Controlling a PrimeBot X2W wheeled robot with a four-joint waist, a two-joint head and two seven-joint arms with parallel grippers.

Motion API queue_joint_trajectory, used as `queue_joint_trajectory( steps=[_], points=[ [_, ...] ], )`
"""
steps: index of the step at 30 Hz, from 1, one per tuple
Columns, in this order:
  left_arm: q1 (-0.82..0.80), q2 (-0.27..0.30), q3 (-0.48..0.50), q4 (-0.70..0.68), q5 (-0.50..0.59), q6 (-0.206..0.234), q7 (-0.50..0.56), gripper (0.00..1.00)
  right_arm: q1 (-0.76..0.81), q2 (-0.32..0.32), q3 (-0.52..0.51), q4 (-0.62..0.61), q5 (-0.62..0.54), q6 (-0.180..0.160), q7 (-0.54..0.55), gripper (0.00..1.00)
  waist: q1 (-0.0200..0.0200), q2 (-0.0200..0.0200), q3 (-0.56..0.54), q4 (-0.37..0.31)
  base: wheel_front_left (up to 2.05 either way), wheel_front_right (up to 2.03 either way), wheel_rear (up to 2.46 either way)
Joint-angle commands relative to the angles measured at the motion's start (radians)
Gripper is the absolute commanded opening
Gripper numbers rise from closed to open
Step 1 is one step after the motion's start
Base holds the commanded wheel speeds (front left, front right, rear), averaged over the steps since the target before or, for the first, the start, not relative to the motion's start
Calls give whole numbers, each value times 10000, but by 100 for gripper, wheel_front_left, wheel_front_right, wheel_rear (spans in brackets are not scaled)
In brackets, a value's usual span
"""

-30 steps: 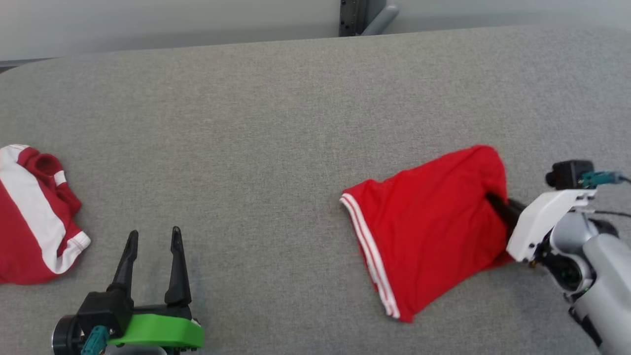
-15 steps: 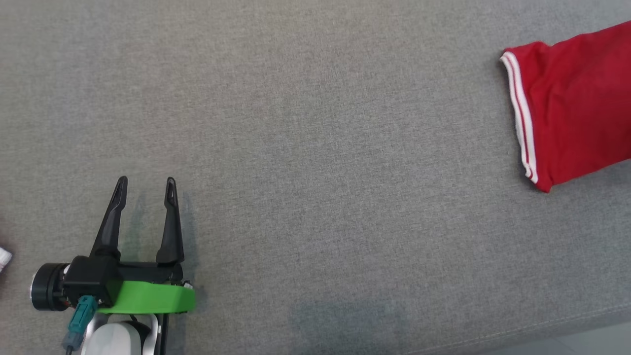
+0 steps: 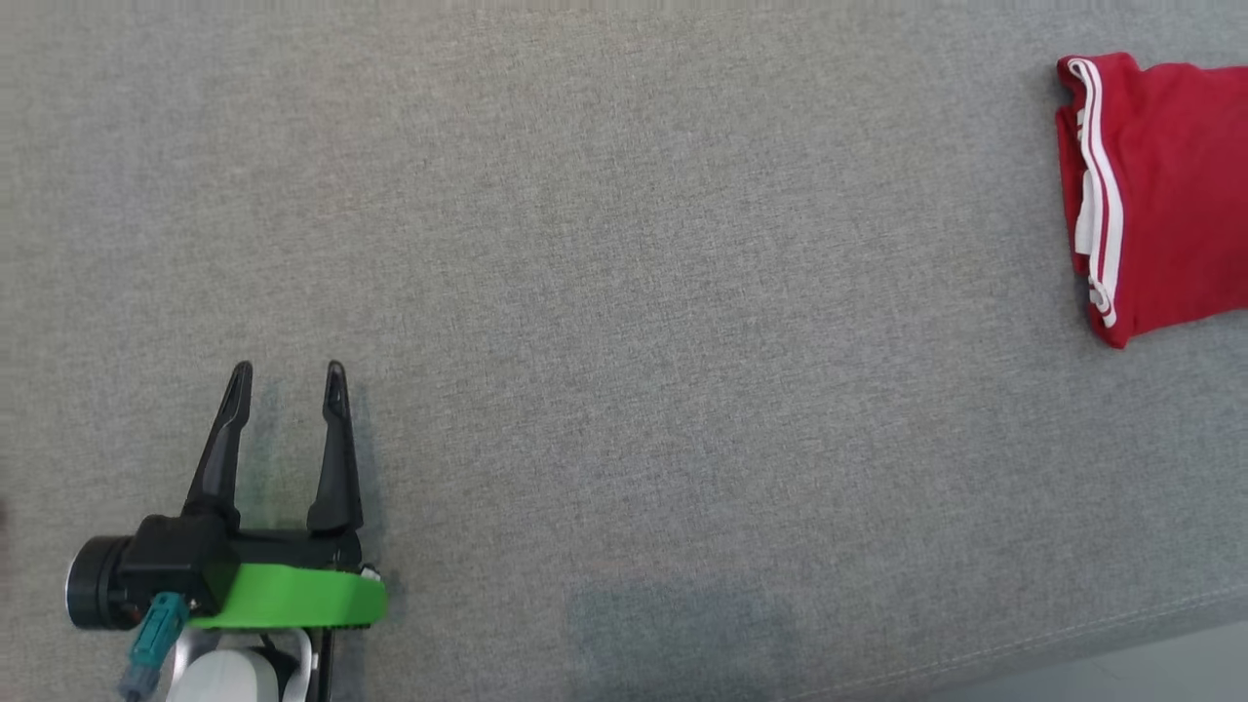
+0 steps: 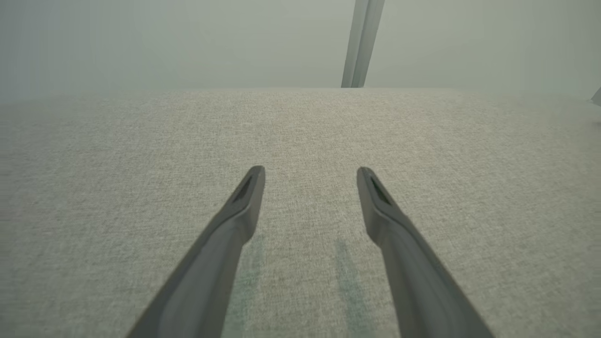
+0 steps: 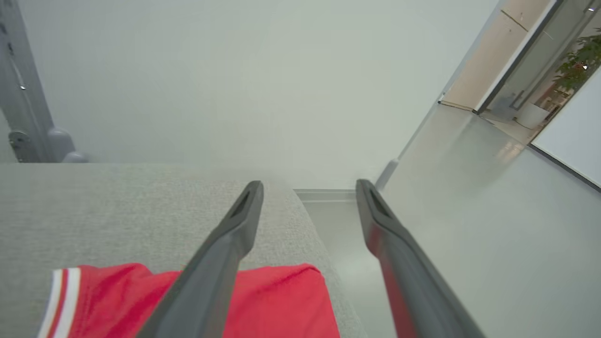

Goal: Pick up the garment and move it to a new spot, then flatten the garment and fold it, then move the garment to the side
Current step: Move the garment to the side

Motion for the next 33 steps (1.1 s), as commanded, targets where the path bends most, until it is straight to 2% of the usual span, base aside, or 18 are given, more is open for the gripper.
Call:
queue_joint_trajectory(
  steps=[1, 5, 10, 15, 19, 23, 33],
  points=[
    [240, -2, 67, 63, -125, 77, 6, 100, 507, 241, 130, -532, -218, -12, -131, 100, -1, 0, -1181, 121, 0, 0, 0],
    [557, -30, 139, 212, -312, 175, 6, 100, 1883, 1083, 461, -2358, -186, -14, -219, 100, -1, 0, -2221, 235, 0, 0, 0],
    [1073, -35, 173, 518, -448, 501, 7, 100, 4313, 2048, 465, -4671, -543, -12, -232, 100, -1, 0, -3420, 574, 0, 0, 0],
    [1598, -30, 232, 903, -400, 716, 6, 100, 6954, 3358, 493, -6231, -617, -12, -235, 100, -1, 0, -4300, 962, 0, 0, 0],
    [1871, -29, 229, 1194, -341, 743, 7, 100, 8520, 4073, 714, -6671, -799, -12, -237, 100, -1, 0, -4626, 1171, 0, 0, 0],
    [1983, -31, 201, 1443, -331, 793, 6, 100, 9303, 4542, 690, -6776, -957, -12, -238, 100, -1, 0, -4796, 1266, 0, 0, 0],
    [1892, -31, 96, 1725, -457, 709, 6, 100, 9562, 4937, 707, -6731, -1207, -12, -239, 100, -1, 0, -4922, 1207, 0, 0, 0]
  ],
)
